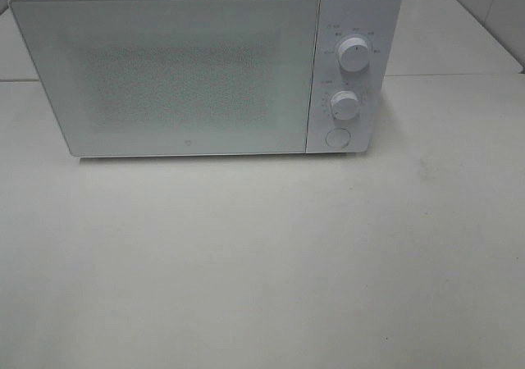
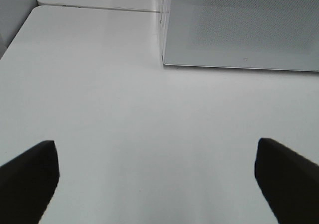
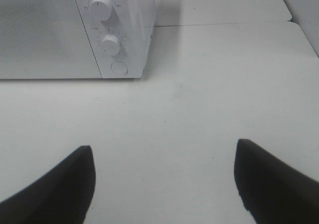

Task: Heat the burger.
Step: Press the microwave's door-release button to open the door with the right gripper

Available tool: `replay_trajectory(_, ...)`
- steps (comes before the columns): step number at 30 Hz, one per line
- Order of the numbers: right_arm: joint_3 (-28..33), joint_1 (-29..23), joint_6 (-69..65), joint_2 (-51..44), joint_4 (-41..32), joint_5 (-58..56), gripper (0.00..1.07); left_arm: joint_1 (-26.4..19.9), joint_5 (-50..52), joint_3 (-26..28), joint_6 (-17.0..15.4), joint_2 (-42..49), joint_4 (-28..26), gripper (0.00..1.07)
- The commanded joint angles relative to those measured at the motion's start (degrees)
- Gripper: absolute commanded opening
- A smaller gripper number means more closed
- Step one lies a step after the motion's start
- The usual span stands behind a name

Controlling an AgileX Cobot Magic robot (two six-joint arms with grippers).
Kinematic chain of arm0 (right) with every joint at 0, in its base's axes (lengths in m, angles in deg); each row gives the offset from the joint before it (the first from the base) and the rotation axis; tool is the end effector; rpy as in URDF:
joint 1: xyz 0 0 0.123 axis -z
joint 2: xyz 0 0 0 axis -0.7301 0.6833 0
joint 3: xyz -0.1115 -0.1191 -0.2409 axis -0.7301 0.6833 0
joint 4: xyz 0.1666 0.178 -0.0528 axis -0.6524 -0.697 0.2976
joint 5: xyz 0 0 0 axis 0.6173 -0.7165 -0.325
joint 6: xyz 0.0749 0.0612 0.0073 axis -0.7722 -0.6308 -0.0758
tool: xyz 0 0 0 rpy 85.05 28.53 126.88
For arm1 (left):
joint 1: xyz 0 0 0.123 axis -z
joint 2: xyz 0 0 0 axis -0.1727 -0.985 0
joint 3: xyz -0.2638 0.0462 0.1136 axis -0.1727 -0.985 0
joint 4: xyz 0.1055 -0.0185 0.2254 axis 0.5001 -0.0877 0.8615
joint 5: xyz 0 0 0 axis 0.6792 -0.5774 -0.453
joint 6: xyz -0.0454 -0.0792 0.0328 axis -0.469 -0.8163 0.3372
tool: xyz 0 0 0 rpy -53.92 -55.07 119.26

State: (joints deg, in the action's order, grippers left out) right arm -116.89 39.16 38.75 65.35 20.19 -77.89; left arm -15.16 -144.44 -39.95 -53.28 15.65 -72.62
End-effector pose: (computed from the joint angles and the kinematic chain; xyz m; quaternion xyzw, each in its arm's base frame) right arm -0.0032 -0.0008 0.2945 -0.0296 0.8222 0.0537 0.5658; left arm -0.0108 -0.0152 0.2789 0.0028 0.8479 -0.0356 0.5290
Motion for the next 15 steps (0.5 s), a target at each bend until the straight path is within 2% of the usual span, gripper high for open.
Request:
replay_trajectory(1,-0.86,0.34,-0.40,3.38,0.52,4.76,0.76,-0.23,0.63,-0.06,0.06,1.15,-0.17,1.00)
replay_trajectory(15,-0.63,0.29,-0.69,22.35,0.52,23.26,0.76,-0.23,0.63,-0.06,0.06,1.15,-0.17,1.00)
